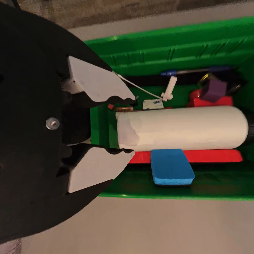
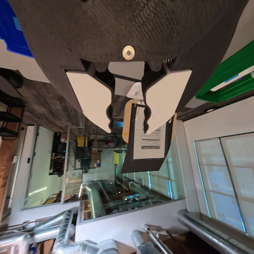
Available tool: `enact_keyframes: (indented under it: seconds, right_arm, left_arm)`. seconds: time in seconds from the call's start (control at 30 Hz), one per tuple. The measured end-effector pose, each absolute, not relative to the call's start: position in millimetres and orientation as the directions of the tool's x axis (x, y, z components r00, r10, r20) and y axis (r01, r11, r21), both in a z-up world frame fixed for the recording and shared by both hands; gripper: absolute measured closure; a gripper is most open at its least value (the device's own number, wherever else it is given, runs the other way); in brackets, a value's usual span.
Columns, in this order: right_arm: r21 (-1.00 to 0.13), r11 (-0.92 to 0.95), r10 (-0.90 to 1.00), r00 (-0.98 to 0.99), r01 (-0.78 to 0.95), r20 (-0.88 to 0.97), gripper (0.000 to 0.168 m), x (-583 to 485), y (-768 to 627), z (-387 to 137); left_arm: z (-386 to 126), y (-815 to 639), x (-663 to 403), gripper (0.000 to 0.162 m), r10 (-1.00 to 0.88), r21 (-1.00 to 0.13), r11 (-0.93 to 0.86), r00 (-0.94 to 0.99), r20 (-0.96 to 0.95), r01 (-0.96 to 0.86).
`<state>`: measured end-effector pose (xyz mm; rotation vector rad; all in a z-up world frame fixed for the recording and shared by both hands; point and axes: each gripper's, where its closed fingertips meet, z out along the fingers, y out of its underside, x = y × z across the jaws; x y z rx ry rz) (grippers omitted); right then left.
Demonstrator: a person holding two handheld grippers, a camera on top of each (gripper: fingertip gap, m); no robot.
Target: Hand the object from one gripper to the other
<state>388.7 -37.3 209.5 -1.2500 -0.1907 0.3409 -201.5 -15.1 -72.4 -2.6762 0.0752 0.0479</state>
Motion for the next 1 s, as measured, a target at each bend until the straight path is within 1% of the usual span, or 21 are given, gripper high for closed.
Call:
enact_keyframes:
  seconds: [0.03,0.07,0.13,0.2,0.33,0.47,0.53,0.63,0.7,0.73,0.8,0.87,1.0]
  right_arm:
    - [-0.955,0.264,0.360,0.932,-0.136,-0.033,0.125,382.9,-35.2,207.9]
    - [-0.959,0.257,0.358,0.933,-0.120,-0.021,0.125,378.5,-33.1,206.5]
    - [-0.964,0.251,0.344,0.939,-0.087,0.005,0.125,372.5,-29.5,204.4]
    - [-0.970,0.238,0.335,0.942,-0.054,0.029,0.125,367.3,-26.0,201.2]
    - [-0.978,0.210,0.335,0.940,-0.008,0.064,0.125,358.9,-20.5,194.6]
    - [-0.985,0.171,0.362,0.927,0.037,0.097,0.125,350.5,-17.1,185.4]
    - [-0.986,0.157,0.367,0.924,0.053,0.108,0.125,348.8,-14.8,181.7]
    - [-0.989,0.133,0.374,0.921,0.066,0.111,0.125,346.9,-11.2,176.6]
    - [-0.990,0.121,0.378,0.918,0.077,0.118,0.125,345.5,-9.3,173.7]
    - [-0.990,0.117,0.379,0.917,0.084,0.123,0.125,345.0,-8.9,172.7]
    - [-0.989,0.113,0.376,0.917,0.097,0.133,0.125,345.0,-8.4,171.3]
    - [-0.988,0.114,0.372,0.917,0.105,0.141,0.125,345.3,-8.7,171.0]
    - [-0.987,0.111,0.383,0.912,0.115,0.149,0.125,343.4,-9.4,169.5]
  left_arm:
    - [-81.3,-12.1,-199.5,0.100,-0.054,-0.424,-0.904,0.999,-0.008,-0.052]
    - [-87.2,-9.1,-195.4,0.103,-0.063,-0.410,-0.911,0.997,0.040,-0.041]
    - [-87.9,0.0,-186.7,0.102,-0.092,-0.427,-0.904,0.989,0.112,-0.036]
    - [-81.7,3.8,-178.1,0.101,-0.165,-0.463,-0.881,0.981,0.106,-0.098]
    - [-76.3,2.9,-153.8,0.097,-0.379,-0.492,-0.804,0.926,-0.011,-0.335]
    - [-88.7,6.6,-164.0,0.106,-0.493,-0.402,-0.722,0.826,-0.274,-0.564]
    - [-91.3,12.2,-163.1,0.108,-0.535,-0.393,-0.667,0.774,-0.339,-0.633]
    - [-97.5,19.7,-154.3,0.107,-0.579,-0.399,-0.614,0.732,-0.360,-0.682]
    - [-100.9,28.4,-159.9,0.106,-0.572,-0.364,-0.584,0.686,-0.449,-0.725]
    - [-102.9,31.2,-159.7,0.109,-0.579,-0.353,-0.565,0.663,-0.474,-0.746]
    - [-103.9,38.0,-154.7,0.128,-0.591,-0.368,-0.510,0.628,-0.507,-0.777]
    - [-104.1,42.4,-152.5,0.131,-0.591,-0.385,-0.482,0.616,-0.520,-0.787]
    - [-94.9,41.1,-150.8,0.132,-0.577,-0.421,-0.489,0.645,-0.501,-0.764]
